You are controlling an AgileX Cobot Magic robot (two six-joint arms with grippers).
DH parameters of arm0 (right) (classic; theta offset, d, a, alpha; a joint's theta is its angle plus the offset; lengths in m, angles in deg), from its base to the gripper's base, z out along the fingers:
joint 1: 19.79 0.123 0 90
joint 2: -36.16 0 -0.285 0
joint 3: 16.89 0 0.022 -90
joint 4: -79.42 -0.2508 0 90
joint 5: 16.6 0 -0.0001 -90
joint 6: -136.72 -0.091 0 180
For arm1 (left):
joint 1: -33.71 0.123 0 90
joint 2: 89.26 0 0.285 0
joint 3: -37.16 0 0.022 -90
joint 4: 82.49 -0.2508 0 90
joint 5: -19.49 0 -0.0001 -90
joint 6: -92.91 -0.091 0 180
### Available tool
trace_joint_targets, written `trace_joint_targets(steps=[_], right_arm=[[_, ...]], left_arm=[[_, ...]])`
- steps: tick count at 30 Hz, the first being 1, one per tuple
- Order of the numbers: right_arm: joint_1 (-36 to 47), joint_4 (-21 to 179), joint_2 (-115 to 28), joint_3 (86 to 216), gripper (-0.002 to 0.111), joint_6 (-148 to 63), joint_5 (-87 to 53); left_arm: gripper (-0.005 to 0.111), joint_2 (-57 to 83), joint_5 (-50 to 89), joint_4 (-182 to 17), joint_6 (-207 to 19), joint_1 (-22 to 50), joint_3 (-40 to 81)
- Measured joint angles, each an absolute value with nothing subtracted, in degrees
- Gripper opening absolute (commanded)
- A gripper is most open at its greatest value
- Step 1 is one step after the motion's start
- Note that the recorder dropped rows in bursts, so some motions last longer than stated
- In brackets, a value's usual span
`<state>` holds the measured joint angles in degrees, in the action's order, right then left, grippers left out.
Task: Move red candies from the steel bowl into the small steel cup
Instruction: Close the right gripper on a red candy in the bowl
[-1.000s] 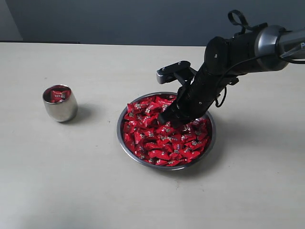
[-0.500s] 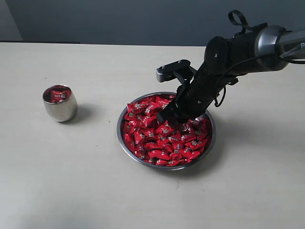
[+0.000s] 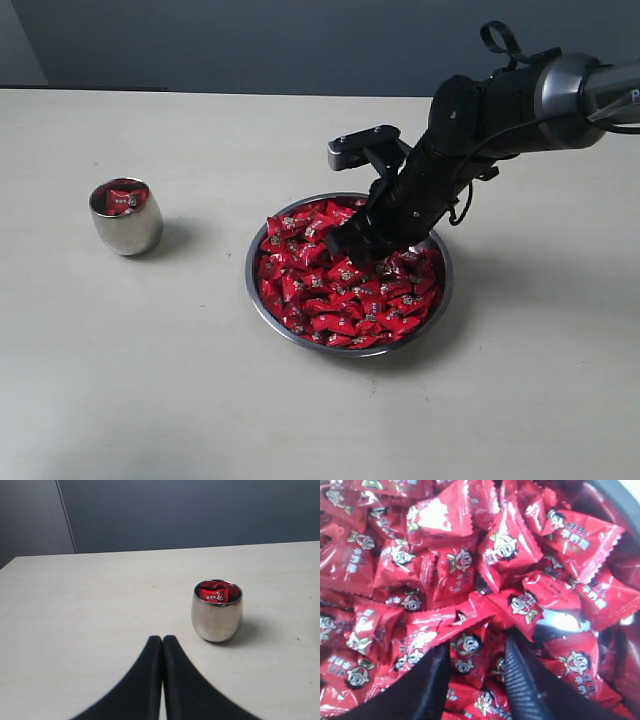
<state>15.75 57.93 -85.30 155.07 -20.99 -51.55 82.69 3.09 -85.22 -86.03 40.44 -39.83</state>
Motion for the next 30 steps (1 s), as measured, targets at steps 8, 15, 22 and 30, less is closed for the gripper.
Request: trace_joint_targets(steps=[8,15,22,30], right_arm=[[15.75,57.93,-83.37,155.07,0.036,-21.22,-51.2],[15.75,57.7,-82.85,155.07,0.036,-21.34,-50.42],[15.75,57.7,-82.85,155.07,0.036,-21.91,-50.04],[15.75,57.7,-82.63,155.07,0.036,-22.64,-52.47]], left_arm=[[0.0,82.69,3.09,-85.22,-86.03,40.44,-39.83],[0.0,82.69,3.09,-85.22,-86.03,40.44,-39.83],[0.0,82.69,3.09,-85.22,-86.03,40.44,-39.83],[0.0,82.69,3.09,-85.22,-86.03,40.44,-39.83]])
